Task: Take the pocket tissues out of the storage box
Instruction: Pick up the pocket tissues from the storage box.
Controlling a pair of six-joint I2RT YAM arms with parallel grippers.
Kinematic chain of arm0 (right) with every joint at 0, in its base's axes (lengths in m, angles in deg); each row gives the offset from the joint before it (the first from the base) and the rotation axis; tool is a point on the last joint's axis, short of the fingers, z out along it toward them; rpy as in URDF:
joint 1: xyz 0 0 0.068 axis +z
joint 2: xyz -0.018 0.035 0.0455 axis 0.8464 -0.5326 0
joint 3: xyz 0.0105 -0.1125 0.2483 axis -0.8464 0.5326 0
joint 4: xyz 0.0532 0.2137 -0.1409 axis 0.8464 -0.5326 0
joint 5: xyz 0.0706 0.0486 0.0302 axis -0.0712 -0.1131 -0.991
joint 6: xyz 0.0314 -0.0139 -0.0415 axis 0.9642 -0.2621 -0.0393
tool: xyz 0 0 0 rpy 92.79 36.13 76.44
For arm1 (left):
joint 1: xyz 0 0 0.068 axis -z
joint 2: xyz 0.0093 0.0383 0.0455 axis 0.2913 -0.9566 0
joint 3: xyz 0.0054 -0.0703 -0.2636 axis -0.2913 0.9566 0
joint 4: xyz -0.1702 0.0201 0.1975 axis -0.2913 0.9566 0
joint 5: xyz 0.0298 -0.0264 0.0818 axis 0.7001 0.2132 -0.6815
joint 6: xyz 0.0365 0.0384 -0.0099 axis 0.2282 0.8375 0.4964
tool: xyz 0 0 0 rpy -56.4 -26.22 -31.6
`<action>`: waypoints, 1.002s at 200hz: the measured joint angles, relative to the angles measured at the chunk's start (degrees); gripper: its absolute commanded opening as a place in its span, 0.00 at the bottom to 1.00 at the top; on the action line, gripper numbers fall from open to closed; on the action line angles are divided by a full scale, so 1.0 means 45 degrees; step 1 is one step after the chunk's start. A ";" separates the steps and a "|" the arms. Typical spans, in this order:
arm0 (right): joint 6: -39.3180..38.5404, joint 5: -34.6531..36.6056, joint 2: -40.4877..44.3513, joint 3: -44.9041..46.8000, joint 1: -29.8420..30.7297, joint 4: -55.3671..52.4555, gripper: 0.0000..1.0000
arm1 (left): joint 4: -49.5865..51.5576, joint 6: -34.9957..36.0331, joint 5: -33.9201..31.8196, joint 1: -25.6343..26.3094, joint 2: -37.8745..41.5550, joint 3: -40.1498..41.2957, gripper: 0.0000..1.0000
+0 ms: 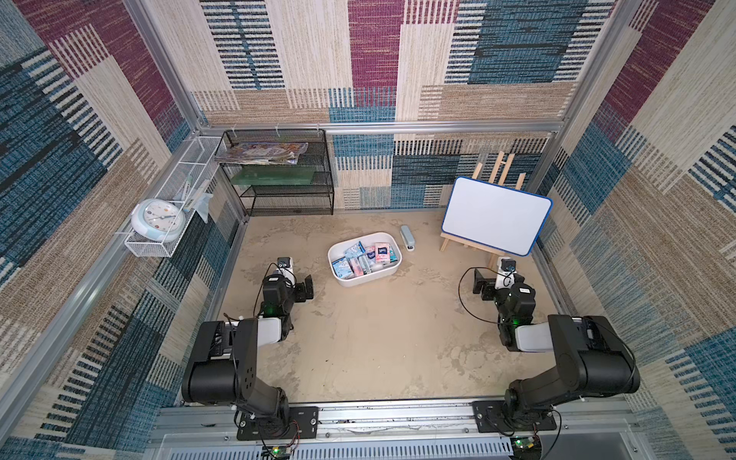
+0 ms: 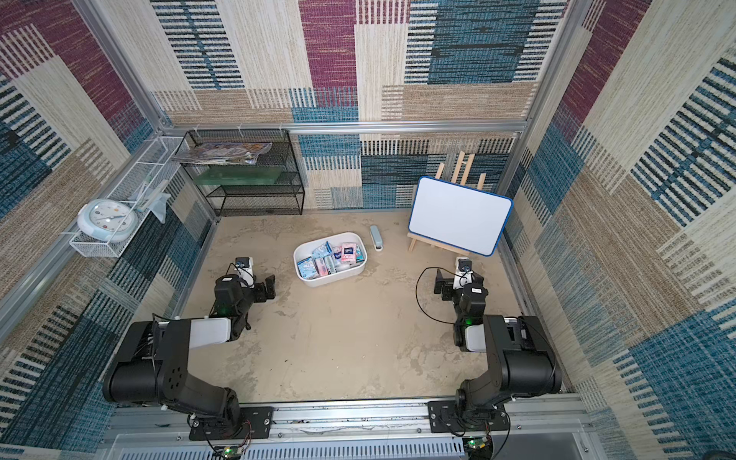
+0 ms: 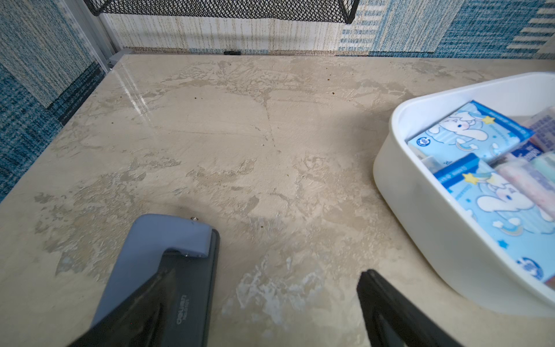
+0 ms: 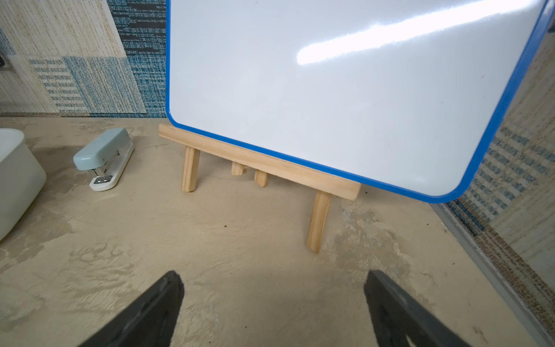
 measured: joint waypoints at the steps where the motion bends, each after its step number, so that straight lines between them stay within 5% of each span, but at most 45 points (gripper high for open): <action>1: 0.0000 0.0000 0.0000 0.0000 0.0000 0.0000 0.99 | 0.0000 0.0000 0.0000 0.0000 0.0000 0.0000 0.99; 40: 0.0000 0.0000 0.0005 -0.0005 0.0000 0.0000 0.99 | 0.0063 0.0000 -0.0010 0.0000 0.0092 -0.0019 0.99; 92: -0.0039 -0.0296 0.1486 -0.1253 0.0000 -0.2030 0.99 | 0.3910 -0.0180 -0.0427 0.0034 0.3060 -0.2045 0.99; 153: 0.1243 -0.0767 0.5348 -0.2832 0.0049 -0.7101 0.99 | 1.0690 -0.3468 -0.0510 0.0223 0.5115 -0.5639 0.99; 200: 0.3356 -0.1447 0.7456 -0.3337 0.0840 -1.0365 0.99 | 1.3658 -0.5236 -0.0427 0.2346 0.4299 -0.7359 1.00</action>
